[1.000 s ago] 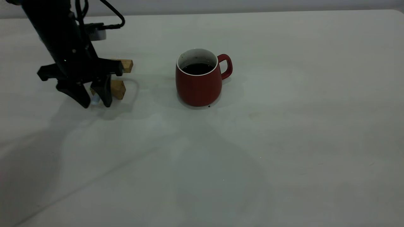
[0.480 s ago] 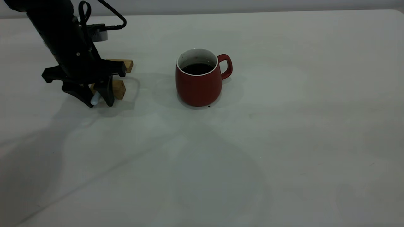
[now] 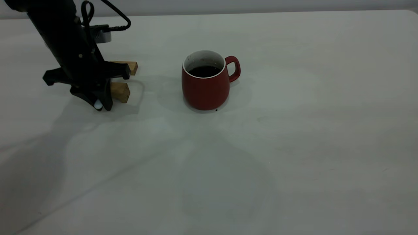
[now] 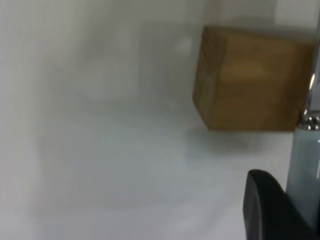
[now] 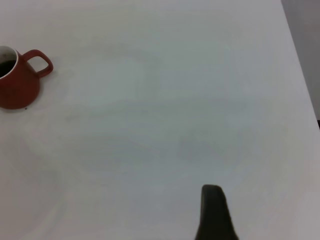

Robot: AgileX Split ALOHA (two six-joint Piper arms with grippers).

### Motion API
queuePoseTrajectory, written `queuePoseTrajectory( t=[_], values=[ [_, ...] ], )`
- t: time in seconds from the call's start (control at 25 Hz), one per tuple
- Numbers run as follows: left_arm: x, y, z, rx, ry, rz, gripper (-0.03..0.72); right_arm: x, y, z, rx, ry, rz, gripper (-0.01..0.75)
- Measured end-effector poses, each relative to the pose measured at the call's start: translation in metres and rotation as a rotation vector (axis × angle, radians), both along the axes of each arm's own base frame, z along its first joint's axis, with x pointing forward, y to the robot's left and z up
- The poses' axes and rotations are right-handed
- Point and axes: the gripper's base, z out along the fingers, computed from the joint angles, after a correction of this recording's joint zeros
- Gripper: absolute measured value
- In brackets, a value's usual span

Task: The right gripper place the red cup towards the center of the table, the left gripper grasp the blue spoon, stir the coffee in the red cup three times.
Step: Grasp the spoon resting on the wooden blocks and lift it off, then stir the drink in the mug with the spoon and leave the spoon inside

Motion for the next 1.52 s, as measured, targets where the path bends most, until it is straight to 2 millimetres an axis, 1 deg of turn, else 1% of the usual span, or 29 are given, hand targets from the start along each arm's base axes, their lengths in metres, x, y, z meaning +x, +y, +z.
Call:
queuePoseTrajectory(
  t=[0.04,0.12,0.16,0.24,0.32,0.4,0.48,0.52,0.64,0.76,1.0,1.2,1.4,1.52],
  values=[
    [0.000,0.000,0.006,-0.002,-0.001,0.000,0.144,0.000,0.000,0.000,0.000,0.000,0.000,0.565],
    [0.001,-0.002,0.024,-0.018,-0.014,0.010,0.144,0.000,0.000,0.000,0.000,0.000,0.000,0.565],
    [0.003,-0.003,0.037,-0.037,-0.035,0.025,0.144,0.000,0.000,0.000,0.000,0.000,0.000,0.565],
    [0.004,-0.007,0.058,-0.089,-0.061,0.070,0.144,0.000,0.000,0.000,0.000,0.000,0.000,0.565],
    [0.005,-0.015,0.077,-0.190,-0.079,0.169,0.144,0.000,0.000,0.000,0.000,0.000,0.000,0.565],
    [0.005,-0.024,0.090,-0.310,-0.058,0.300,0.144,0.000,0.000,0.000,0.000,0.000,0.000,0.565],
    [0.006,-0.034,0.099,-0.448,-0.006,0.465,0.144,0.000,0.000,0.000,0.000,0.000,0.000,0.565],
    [0.006,-0.039,0.102,-0.527,0.046,0.563,0.144,0.000,0.000,0.000,0.000,0.000,0.000,0.565],
    [0.005,-0.054,0.113,-0.727,0.203,0.758,0.144,0.000,0.000,0.000,0.000,0.000,0.000,0.565],
    [0.004,-0.065,0.125,-0.892,0.349,0.843,0.144,0.000,0.000,0.000,0.000,0.000,0.000,0.565],
    [0.006,-0.075,0.144,-1.113,0.533,0.956,0.144,0.000,0.000,0.000,0.000,0.000,0.000,0.565],
    [0.006,-0.078,0.153,-1.197,0.664,1.029,0.144,0.000,0.000,0.000,0.000,0.000,0.000,0.565],
    [0.015,-0.083,0.154,-1.235,0.718,1.253,0.144,0.000,0.000,0.000,0.000,0.000,0.000,0.565],
    [0.018,-0.089,0.152,-1.225,0.756,1.384,0.144,0.000,0.000,0.000,0.000,0.000,0.000,0.565]
  ],
)
